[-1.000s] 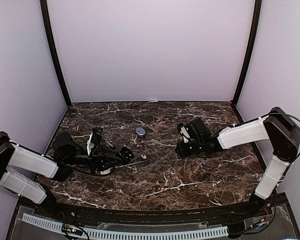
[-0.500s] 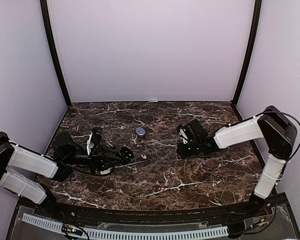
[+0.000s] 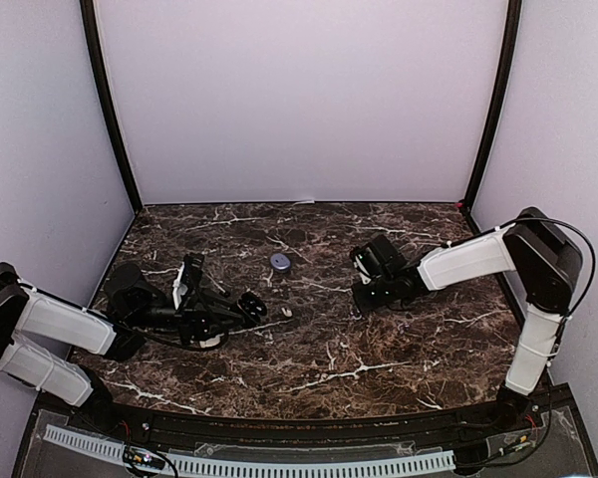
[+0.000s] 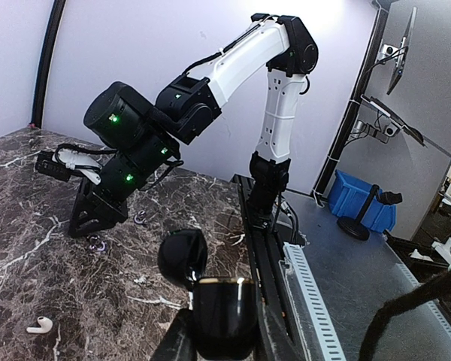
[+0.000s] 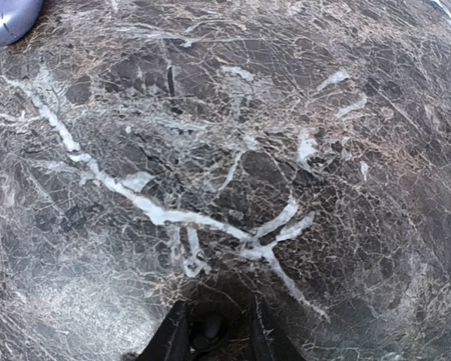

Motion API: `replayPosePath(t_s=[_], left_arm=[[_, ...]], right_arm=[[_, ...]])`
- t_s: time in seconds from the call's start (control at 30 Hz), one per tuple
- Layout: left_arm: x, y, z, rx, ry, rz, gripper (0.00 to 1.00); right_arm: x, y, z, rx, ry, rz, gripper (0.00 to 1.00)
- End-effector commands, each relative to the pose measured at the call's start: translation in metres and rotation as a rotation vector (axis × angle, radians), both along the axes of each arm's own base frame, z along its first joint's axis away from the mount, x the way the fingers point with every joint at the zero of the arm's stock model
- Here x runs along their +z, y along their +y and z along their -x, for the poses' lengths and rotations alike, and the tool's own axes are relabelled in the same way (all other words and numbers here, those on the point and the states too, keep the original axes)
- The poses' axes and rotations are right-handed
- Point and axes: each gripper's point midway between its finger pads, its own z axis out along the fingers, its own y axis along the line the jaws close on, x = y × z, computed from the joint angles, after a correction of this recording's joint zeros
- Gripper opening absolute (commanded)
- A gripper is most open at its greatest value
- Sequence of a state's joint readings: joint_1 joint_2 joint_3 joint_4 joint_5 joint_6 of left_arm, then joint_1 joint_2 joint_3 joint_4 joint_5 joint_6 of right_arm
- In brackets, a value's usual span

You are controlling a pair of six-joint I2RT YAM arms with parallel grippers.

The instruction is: Insert the wireless bluetooth earbuds into the charging case

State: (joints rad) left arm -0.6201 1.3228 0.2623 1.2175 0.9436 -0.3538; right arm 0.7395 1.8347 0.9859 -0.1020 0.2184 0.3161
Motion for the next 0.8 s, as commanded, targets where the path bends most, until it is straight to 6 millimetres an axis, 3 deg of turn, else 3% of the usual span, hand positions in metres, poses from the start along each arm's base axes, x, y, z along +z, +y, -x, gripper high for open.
replayPosePath(t_s=[0.0, 0.33, 0.57, 0.77], left_arm=[[0.013, 0.000, 0.001, -0.005, -0.045, 0.026, 0.23], [0.014, 0.001, 0.002, -0.003, -0.043, 0.026, 0.24], [0.016, 0.001, 0.002, -0.004, -0.041, 0.033, 0.23], [0.017, 0.002, 0.004, -0.009, -0.038, 0.041, 0.23]], right_arm=[[-0.001, -0.002, -0.005, -0.018, -0.003, 0.035, 0.24], [0.003, -0.019, 0.011, -0.045, 0.005, 0.038, 0.21], [0.001, -0.033, 0.037, -0.058, 0.030, 0.009, 0.19], [0.001, -0.028, 0.067, -0.057, 0.057, 0.000, 0.19]])
